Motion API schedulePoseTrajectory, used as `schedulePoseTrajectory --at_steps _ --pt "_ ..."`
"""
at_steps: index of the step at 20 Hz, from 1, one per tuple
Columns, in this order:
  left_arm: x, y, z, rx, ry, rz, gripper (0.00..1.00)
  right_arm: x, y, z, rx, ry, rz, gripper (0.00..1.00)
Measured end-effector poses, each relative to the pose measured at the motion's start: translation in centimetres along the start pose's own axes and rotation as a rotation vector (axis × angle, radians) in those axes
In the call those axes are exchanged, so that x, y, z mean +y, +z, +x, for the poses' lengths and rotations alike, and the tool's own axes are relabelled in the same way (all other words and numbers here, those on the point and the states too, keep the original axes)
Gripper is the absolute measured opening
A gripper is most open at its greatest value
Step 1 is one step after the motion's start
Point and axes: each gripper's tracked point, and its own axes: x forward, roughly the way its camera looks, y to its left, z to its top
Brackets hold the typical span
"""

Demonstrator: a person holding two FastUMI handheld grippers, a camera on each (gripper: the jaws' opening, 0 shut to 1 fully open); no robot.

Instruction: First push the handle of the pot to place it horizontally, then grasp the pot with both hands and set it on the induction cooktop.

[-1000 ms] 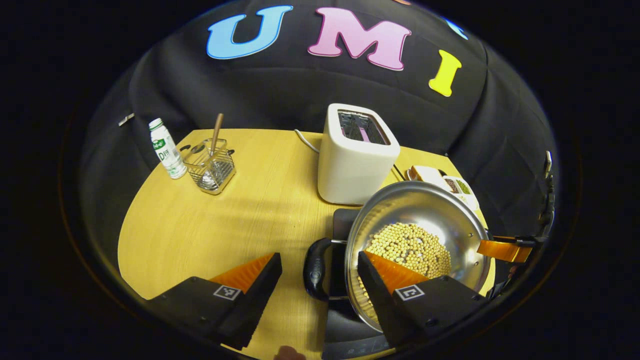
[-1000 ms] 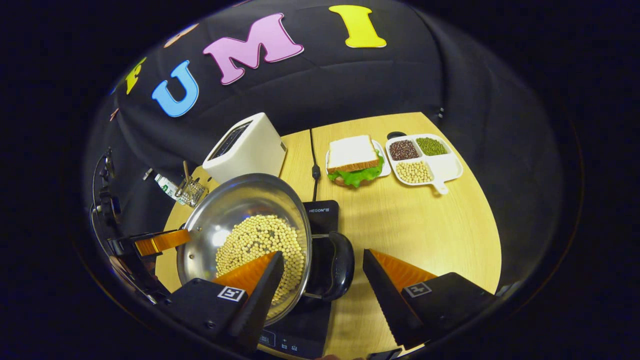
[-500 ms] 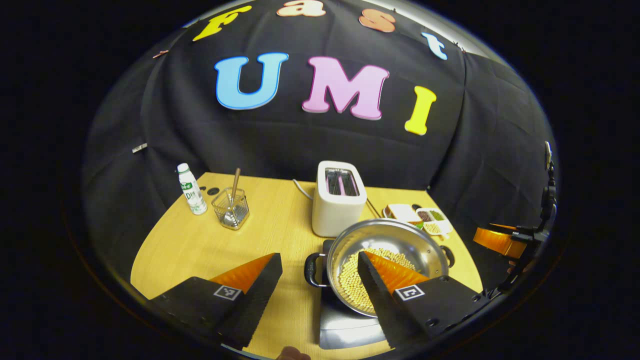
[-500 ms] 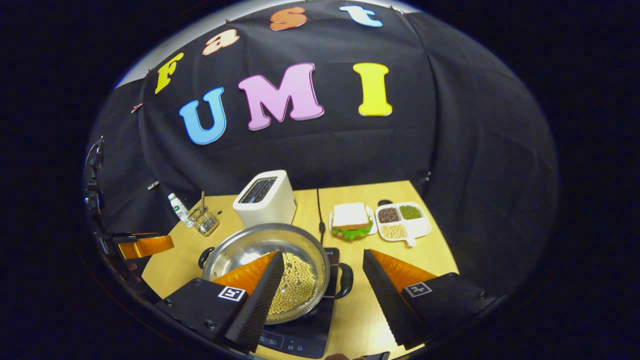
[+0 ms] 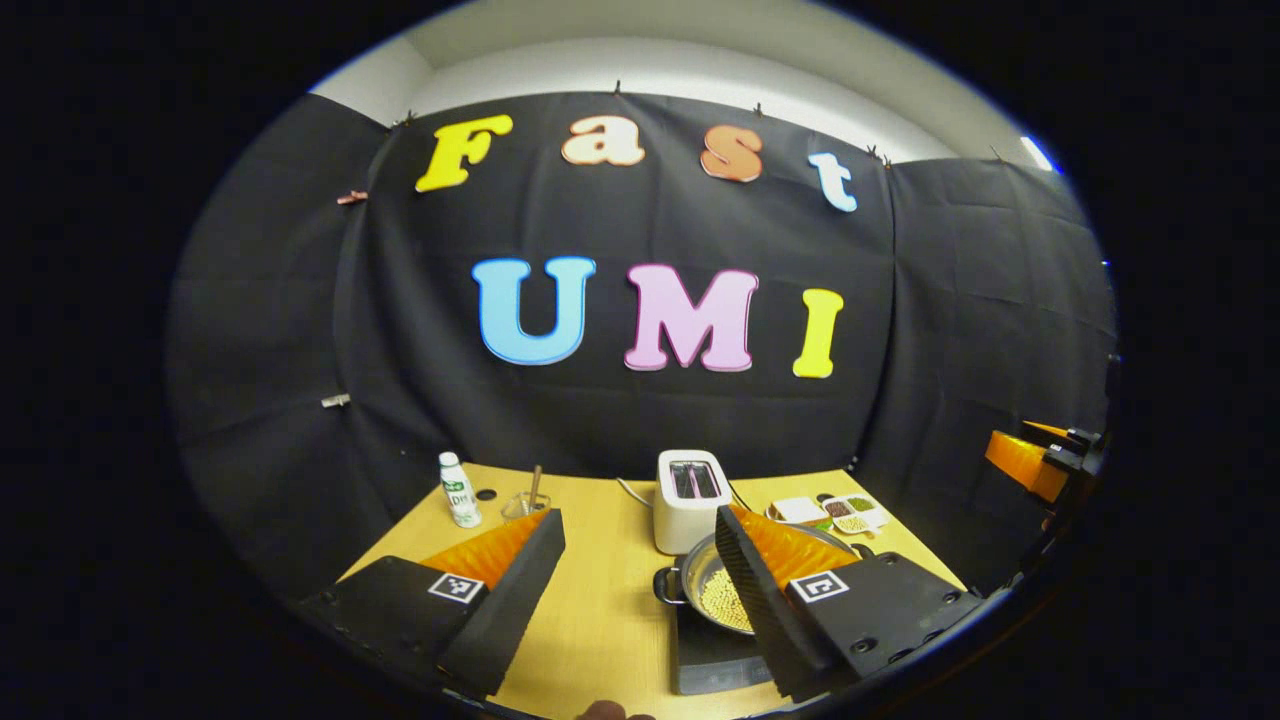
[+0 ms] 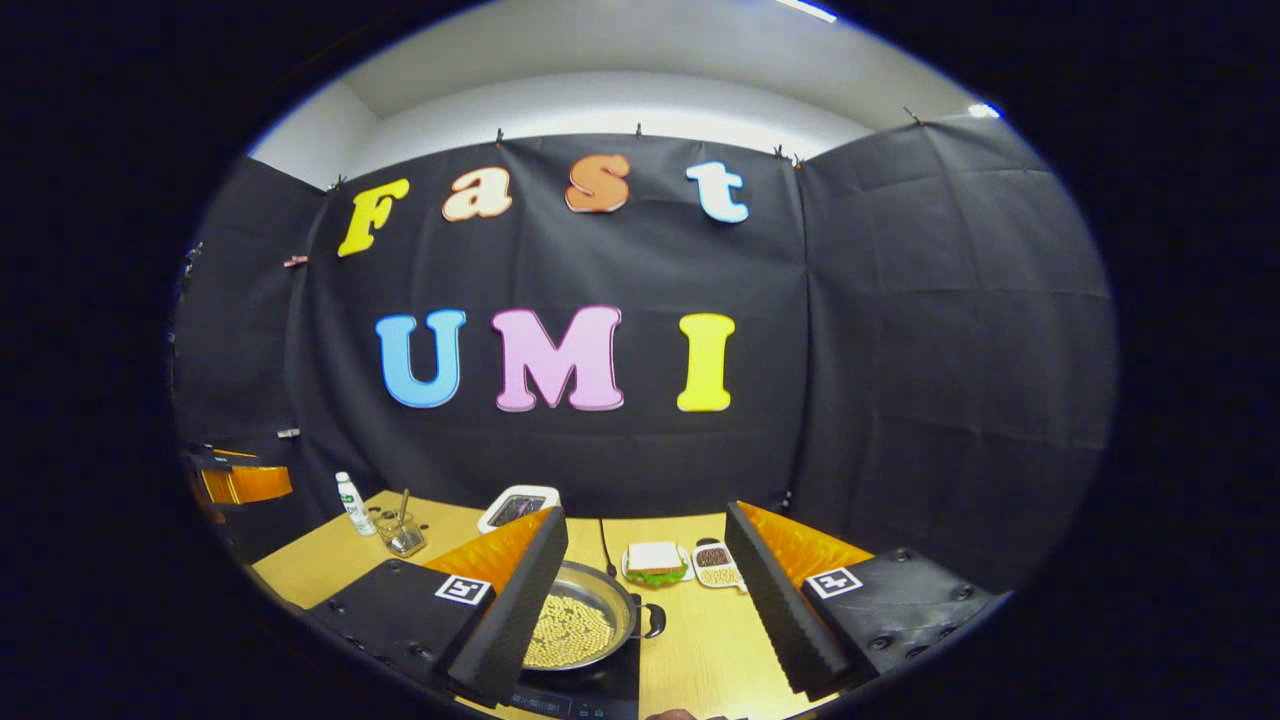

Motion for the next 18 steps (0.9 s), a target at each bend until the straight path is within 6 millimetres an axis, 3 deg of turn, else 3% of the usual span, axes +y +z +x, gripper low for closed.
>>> schedulePoseTrajectory --at_steps 2,6,10,13,15,18 --pt "1.3 0.7 -3.0 -0.033 0.027 0.007 0.95 0.5 1.3 -2.5 -0.049 -0.009 -0.03 0.98" --pt "4.8 0.7 -8.3 -0.077 0.107 0.012 0.97 2.4 0.7 -7.5 -0.028 0.014 -0.023 0.98" --pt "5.2 -0.6 -12.3 -0.109 0.081 0.01 0.94 1.0 0.6 -10.4 -0.061 -0.036 -0.039 0.98" --pt "5.7 -1.7 -13.8 -0.112 0.066 -0.024 0.96 0.3 -0.9 -11.6 -0.02 -0.058 -0.01 0.98" --pt "5.6 -2.2 -14.1 -0.108 0.066 -0.023 0.95 -0.4 -1.1 -11.6 -0.009 -0.071 -0.019 0.98" --pt "5.3 -1.8 -14.4 -0.116 0.065 -0.005 0.95 0.0 -1.1 -11.4 -0.004 -0.065 -0.023 0.98"
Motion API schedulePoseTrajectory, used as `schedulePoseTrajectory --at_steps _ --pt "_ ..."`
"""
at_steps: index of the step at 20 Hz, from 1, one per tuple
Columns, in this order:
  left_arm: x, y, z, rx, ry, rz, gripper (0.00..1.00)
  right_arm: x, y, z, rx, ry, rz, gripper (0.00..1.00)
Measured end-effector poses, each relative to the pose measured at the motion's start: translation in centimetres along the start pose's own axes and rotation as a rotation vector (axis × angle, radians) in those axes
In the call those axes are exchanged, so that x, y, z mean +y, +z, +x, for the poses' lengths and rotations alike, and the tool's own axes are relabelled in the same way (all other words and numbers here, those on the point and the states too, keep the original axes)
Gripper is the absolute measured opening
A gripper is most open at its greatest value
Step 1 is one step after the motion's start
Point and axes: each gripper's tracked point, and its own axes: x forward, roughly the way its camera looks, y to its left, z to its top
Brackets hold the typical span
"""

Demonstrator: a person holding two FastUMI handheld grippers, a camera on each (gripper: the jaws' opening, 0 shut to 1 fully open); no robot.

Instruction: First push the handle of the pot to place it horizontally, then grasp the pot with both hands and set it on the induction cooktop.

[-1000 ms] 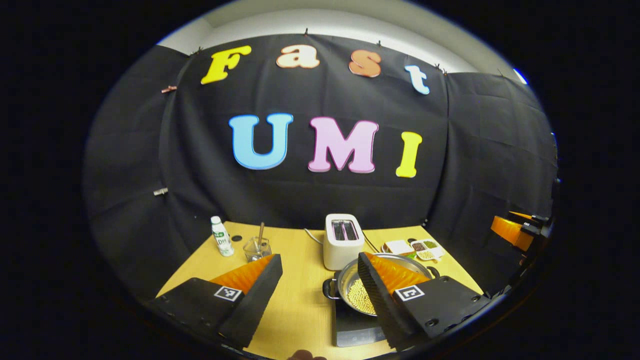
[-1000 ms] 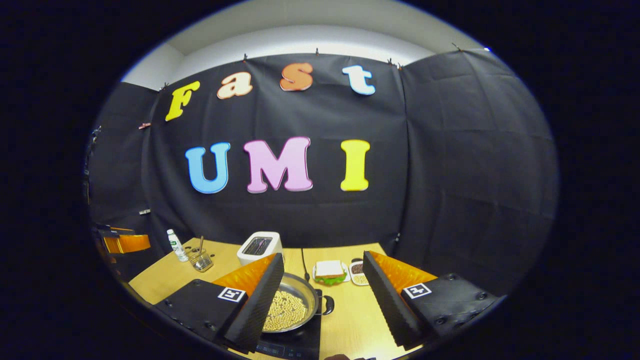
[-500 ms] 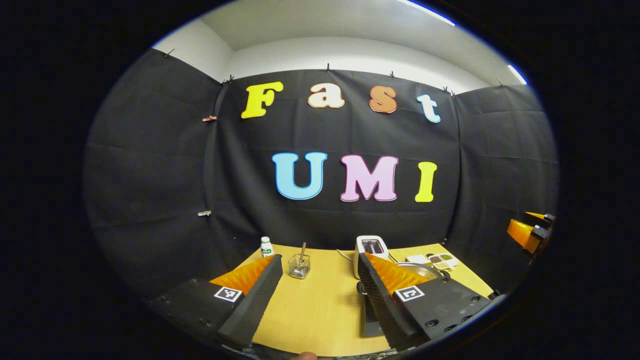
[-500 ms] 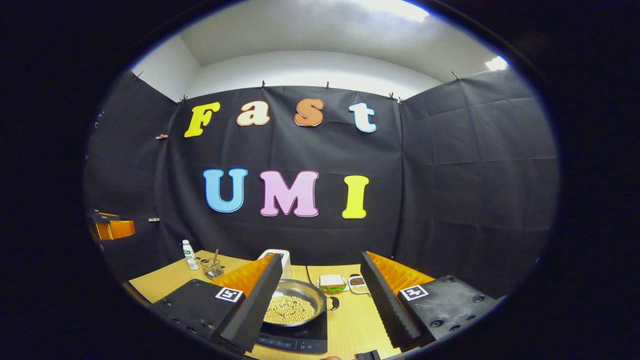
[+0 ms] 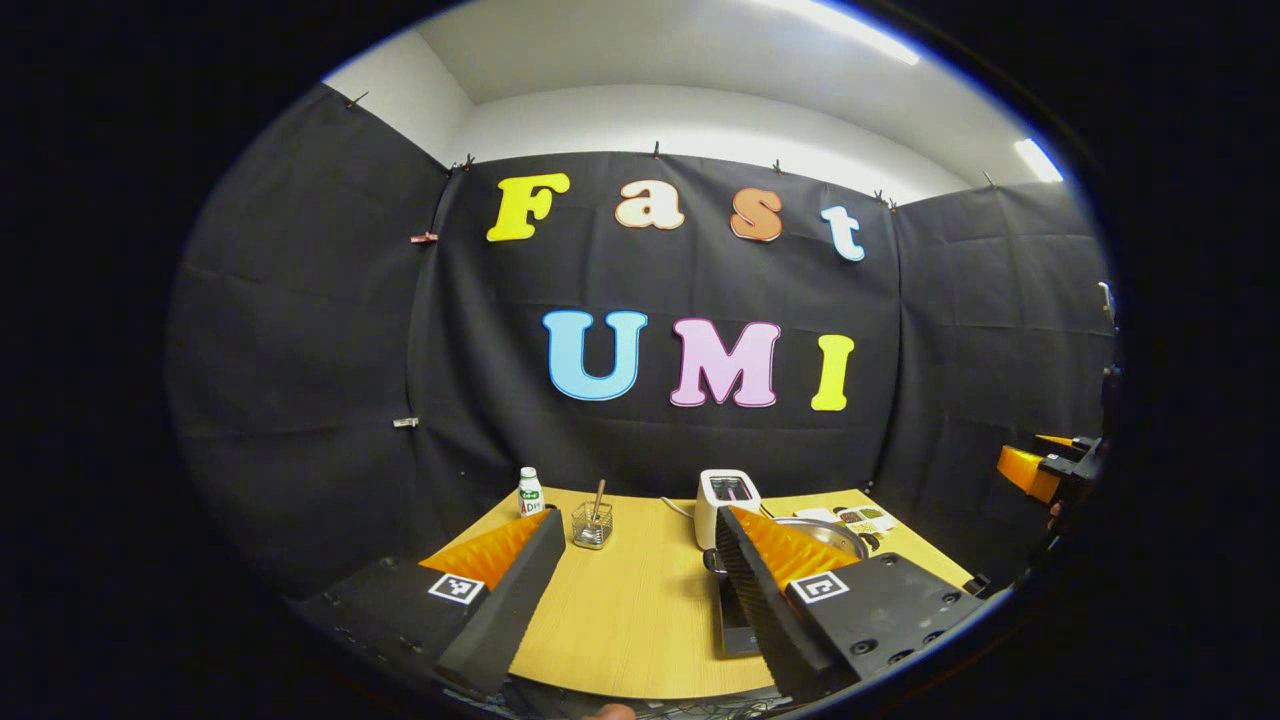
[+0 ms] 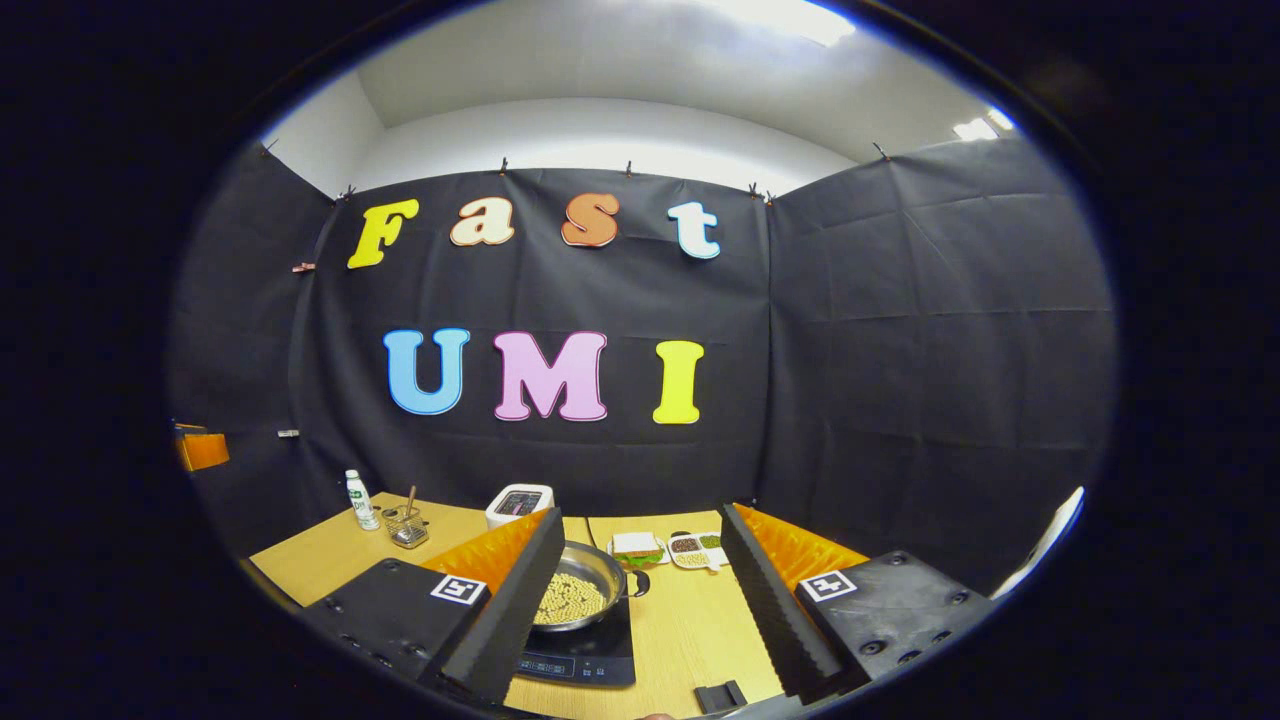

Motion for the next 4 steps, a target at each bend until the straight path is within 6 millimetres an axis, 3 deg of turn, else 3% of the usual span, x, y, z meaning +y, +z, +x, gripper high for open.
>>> schedulePoseTrajectory --at_steps 4 --pt "-1.2 -0.39 0.12 0.012 -0.019 -0.007 0.95 1.14 0.13 0.37 -0.002 0.026 -0.004 0.98"
